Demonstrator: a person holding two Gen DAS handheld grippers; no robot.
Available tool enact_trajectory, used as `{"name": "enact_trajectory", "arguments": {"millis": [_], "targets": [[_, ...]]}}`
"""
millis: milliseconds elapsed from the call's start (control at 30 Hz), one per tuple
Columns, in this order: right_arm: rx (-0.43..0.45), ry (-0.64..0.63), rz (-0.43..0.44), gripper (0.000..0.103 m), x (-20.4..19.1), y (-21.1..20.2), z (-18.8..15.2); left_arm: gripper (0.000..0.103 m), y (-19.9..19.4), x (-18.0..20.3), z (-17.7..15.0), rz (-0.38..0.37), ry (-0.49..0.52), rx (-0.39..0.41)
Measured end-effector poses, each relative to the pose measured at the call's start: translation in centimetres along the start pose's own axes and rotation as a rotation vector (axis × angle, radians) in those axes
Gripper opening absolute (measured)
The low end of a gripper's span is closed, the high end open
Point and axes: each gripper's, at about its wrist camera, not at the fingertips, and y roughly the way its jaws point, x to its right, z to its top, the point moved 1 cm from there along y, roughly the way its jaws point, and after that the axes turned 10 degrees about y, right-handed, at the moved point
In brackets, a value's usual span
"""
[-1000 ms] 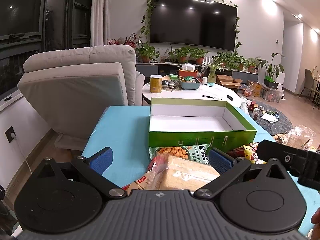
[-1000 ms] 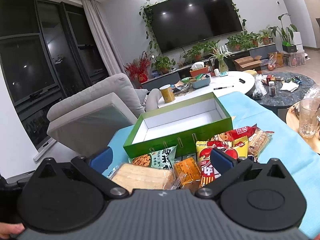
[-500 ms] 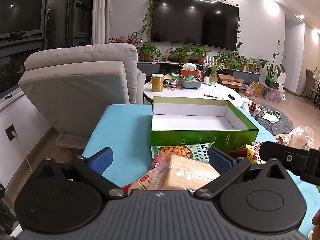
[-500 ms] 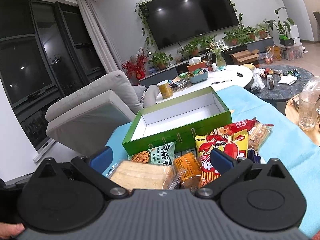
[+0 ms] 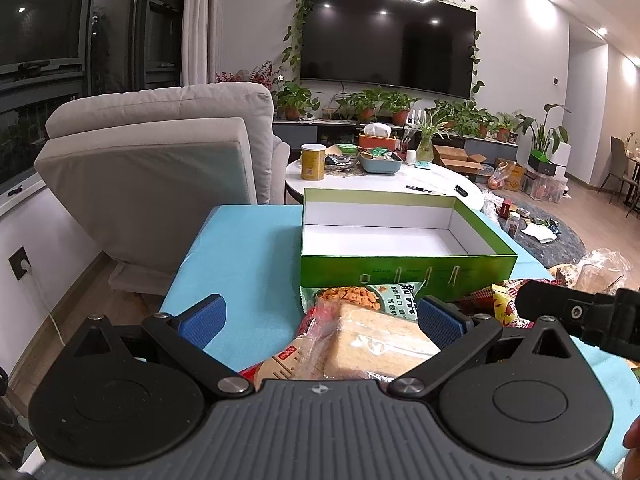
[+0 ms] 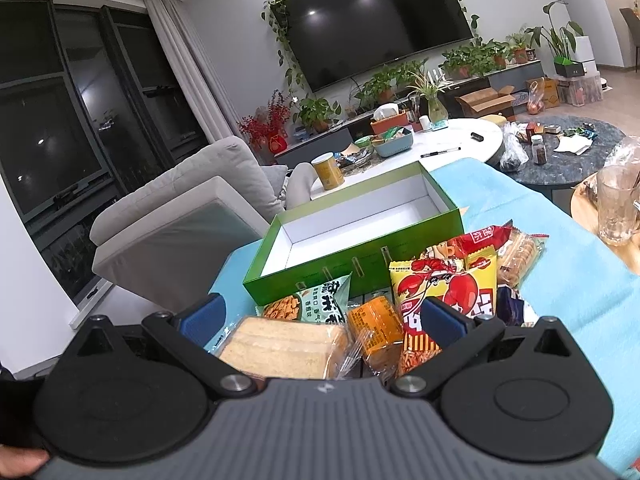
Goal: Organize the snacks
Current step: 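Move the right tool toward the bagged bread slices beside the box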
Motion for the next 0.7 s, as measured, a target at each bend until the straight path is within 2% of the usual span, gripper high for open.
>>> {"name": "enact_trajectory", "arguments": {"millis": [467, 700], "targets": [[-0.018, 0.022, 0.03, 0.078, 0.0, 0.2, -0.1, 0.103, 0.5, -0.3, -0.3, -0.035, 0.003, -0.006], [-0.061, 0.058, 0.024, 0.078, 0.5, 1.2, -0.4, 0.101, 1.2, -0.8, -0.5, -0.049, 0.001, -0.021]]}}
